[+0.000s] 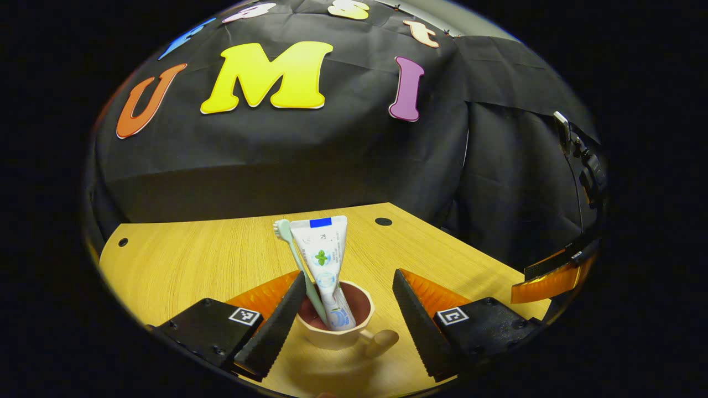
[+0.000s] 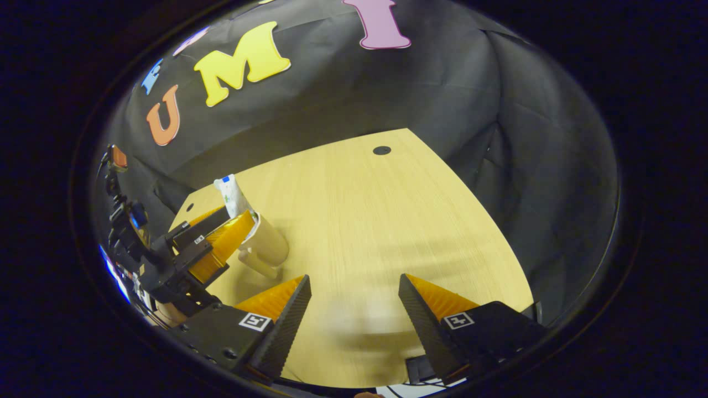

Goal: Put the toothbrush and toothpaste on the desktop into the cup, then pick up the cup and place it on the coaster on the desktop.

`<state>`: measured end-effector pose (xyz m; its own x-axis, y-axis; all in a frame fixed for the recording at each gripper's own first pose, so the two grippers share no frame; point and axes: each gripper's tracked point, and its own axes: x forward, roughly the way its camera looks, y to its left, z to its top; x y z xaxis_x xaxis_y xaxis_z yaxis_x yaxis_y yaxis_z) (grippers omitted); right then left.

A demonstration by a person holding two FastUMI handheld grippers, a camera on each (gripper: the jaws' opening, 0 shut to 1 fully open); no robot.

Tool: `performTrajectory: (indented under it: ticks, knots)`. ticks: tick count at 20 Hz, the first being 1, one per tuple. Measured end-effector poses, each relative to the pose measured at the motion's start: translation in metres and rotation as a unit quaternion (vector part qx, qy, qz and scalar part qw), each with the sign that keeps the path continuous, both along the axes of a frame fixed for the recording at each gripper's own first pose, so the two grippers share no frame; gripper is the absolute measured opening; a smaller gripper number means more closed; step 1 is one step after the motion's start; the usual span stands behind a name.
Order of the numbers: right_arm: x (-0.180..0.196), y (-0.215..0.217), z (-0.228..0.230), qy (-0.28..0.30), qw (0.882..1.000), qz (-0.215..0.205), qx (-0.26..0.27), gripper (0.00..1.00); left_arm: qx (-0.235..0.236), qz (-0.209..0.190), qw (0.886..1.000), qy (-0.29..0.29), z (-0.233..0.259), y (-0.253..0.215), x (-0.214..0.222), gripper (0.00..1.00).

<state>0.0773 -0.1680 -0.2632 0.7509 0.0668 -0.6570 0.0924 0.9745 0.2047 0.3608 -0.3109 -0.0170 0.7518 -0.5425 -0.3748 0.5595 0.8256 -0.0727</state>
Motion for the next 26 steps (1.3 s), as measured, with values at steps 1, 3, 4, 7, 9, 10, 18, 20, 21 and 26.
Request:
performTrajectory:
  ticks: [1, 3, 4, 7, 9, 10, 18, 20, 21, 26]
  knots:
    - [0.002, 0.003, 0.003, -0.001, 1.0, 0.002, -0.001, 0.97, -0.001, 0.004, 1.0, 0.0, 0.003, 0.005, -0.002, 1.0]
    - [0.005, 0.014, 0.004, 0.006, 1.0, 0.011, -0.003, 0.97, -0.008, 0.016, 1.0, -0.002, 0.009, 0.021, -0.004, 1.0]
    - [0.006, 0.02, 0.004, 0.008, 1.0, 0.016, -0.006, 0.97, -0.008, 0.025, 1.0, -0.004, 0.013, 0.031, -0.004, 1.0]
    - [0.015, 0.046, 0.006, 0.022, 0.999, 0.039, -0.011, 0.94, -0.002, 0.052, 0.999, -0.01, 0.023, 0.069, -0.004, 1.0]
    - [0.021, 0.068, 0.008, 0.032, 0.998, 0.058, -0.016, 0.97, 0.001, 0.075, 0.997, -0.016, 0.032, 0.1, -0.002, 1.0]
    - [0.026, 0.08, 0.008, 0.038, 0.997, 0.068, -0.023, 0.97, 0.003, 0.085, 0.996, -0.02, 0.036, 0.115, 0.0, 1.0]
    - [0.066, 0.156, -0.003, 0.09, 0.976, 0.159, -0.12, 0.97, 0.013, 0.196, 0.979, -0.047, 0.065, 0.262, 0.013, 0.99]
    - [0.067, 0.164, -0.008, 0.116, 0.968, 0.17, -0.145, 0.97, 0.015, 0.222, 0.974, -0.052, 0.071, 0.295, 0.009, 0.99]
    - [0.069, 0.167, -0.01, 0.129, 0.963, 0.175, -0.157, 0.94, 0.015, 0.234, 0.971, -0.053, 0.073, 0.31, 0.007, 0.99]
    - [0.074, 0.175, -0.023, 0.187, 0.941, 0.19, -0.208, 0.98, 0.018, 0.282, 0.957, -0.059, 0.077, 0.37, -0.001, 0.99]
